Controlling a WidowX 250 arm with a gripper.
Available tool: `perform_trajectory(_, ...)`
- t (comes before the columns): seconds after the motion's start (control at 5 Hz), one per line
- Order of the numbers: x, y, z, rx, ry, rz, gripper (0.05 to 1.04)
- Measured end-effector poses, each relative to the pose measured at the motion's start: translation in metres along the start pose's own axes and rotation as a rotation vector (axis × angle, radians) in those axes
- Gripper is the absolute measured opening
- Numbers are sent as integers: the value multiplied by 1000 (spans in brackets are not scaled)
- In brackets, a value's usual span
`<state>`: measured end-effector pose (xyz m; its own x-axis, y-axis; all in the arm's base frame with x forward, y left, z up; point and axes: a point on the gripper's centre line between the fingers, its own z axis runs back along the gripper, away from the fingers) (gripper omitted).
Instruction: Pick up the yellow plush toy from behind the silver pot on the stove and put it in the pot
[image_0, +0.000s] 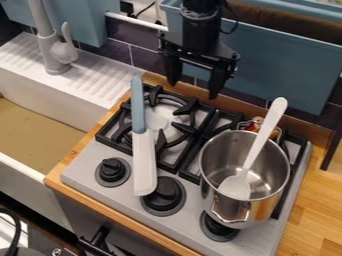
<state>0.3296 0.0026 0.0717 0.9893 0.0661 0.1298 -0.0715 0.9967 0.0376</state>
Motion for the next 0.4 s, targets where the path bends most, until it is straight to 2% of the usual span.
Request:
perform_trajectory(0.2, 2, -13, -5, -59, -8, 13, 997)
perform_trajectory(0.4, 1, -25, -10, -119, 7, 22, 997)
